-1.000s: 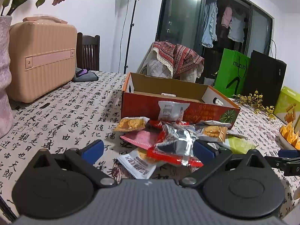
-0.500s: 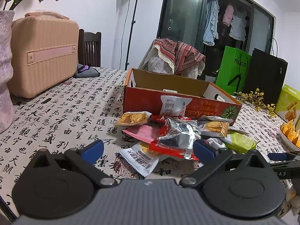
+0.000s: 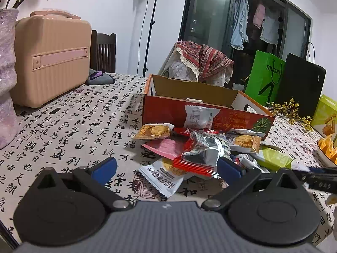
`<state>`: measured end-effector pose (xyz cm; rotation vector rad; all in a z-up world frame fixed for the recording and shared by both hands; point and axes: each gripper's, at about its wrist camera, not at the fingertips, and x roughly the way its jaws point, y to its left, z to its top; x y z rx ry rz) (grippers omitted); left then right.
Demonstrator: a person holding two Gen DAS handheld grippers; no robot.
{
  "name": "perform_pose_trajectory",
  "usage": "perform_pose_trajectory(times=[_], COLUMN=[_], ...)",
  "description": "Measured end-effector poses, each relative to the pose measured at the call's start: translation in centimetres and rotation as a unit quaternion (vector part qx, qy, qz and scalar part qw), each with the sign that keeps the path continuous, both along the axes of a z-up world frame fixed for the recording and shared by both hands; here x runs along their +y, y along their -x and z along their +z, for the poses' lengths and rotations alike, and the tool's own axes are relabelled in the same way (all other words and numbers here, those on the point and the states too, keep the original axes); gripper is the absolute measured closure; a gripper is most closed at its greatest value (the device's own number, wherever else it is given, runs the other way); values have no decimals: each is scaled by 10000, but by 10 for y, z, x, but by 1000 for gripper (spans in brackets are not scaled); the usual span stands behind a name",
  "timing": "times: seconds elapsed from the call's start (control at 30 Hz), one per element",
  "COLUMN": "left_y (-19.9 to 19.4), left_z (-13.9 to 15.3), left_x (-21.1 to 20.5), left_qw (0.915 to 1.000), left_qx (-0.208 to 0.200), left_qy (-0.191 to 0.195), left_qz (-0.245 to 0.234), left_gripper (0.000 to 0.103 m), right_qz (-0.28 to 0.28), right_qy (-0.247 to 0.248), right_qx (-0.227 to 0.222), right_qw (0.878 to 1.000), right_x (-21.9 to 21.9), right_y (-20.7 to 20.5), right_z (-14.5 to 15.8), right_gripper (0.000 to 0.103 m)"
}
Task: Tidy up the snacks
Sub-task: 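Lift the white packet with the right gripper while the left gripper grasps a cracker packet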
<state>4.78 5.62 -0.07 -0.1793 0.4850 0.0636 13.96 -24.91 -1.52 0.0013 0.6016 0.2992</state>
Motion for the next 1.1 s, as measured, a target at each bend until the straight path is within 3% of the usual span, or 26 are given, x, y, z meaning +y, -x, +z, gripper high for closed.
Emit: perform_pose_trajectory(times=[0.33, 0.8, 1.0, 1.07, 1.1], left_y=[-8, -42, -77, -82, -81], left_z=[-4, -20, -26, -27, -26], left_x=[0, -8, -5, -5, -6], left_qw=[9997, 9942, 9891, 9889, 9893], left_qx=[247, 840, 1237, 1244, 1200], left_qy=[-4, -569, -552, -460, -449], left_qz=[-48, -371, -579, -665, -699], left_gripper=[0, 0, 0, 10, 20], right_qz=[-396, -395, -425, -428, -433], right_qy=[-238, -330, -386, -415, -426], right_qx=[-623, -494, -436, -434, -428], right_qw=[9970, 9975, 9974, 9973, 9972], right_x=[-21, -19, -21, -22, -22], right_y=[4, -5, -7, -7, -6], right_z=[31, 24, 22, 21, 21], right_gripper=[59, 59, 59, 59, 59])
